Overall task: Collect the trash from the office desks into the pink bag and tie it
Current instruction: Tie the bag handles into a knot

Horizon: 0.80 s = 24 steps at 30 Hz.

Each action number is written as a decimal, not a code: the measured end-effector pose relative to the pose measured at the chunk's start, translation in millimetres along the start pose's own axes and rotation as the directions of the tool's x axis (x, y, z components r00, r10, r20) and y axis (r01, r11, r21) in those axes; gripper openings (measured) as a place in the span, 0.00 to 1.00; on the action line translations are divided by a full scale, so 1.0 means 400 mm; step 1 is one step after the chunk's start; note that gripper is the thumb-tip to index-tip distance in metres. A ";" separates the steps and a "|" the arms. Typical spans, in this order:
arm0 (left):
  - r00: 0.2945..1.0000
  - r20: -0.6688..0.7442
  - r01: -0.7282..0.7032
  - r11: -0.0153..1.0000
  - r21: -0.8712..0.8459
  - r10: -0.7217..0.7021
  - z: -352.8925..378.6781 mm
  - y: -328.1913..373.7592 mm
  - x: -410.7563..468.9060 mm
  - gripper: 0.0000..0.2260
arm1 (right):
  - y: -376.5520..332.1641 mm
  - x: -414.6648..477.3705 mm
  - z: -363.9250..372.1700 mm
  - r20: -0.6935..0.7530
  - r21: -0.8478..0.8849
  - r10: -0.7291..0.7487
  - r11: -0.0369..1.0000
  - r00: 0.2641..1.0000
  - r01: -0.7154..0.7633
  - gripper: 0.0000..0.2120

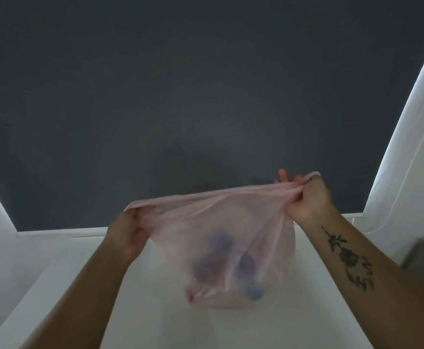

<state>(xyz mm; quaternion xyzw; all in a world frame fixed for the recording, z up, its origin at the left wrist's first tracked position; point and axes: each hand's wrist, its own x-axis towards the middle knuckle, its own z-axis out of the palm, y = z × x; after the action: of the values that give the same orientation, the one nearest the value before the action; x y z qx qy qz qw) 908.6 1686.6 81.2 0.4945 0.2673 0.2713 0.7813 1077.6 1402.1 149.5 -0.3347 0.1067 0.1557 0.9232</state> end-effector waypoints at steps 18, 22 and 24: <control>0.896 0.230 -0.401 0.474 0.784 0.379 0.058 -0.103 -0.059 0.12 | 0.033 0.035 -0.090 0.107 -0.168 -0.084 0.980 0.991 0.101 0.16; 0.988 0.000 -0.120 0.767 0.631 0.154 0.046 -0.133 -0.041 0.19 | 0.069 0.051 -0.124 0.058 -0.401 -0.140 0.903 0.988 0.152 0.15; 0.994 -0.085 -0.027 0.919 0.394 0.066 0.077 -0.135 -0.047 0.20 | 0.088 0.047 -0.126 0.101 -0.466 -0.109 0.873 0.989 0.144 0.09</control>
<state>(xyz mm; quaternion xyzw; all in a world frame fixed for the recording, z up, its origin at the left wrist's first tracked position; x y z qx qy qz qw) 925.1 1634.5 45.7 0.6333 0.3418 0.2543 0.6461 1077.8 1399.0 85.3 -0.5496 0.0105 0.1279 0.8255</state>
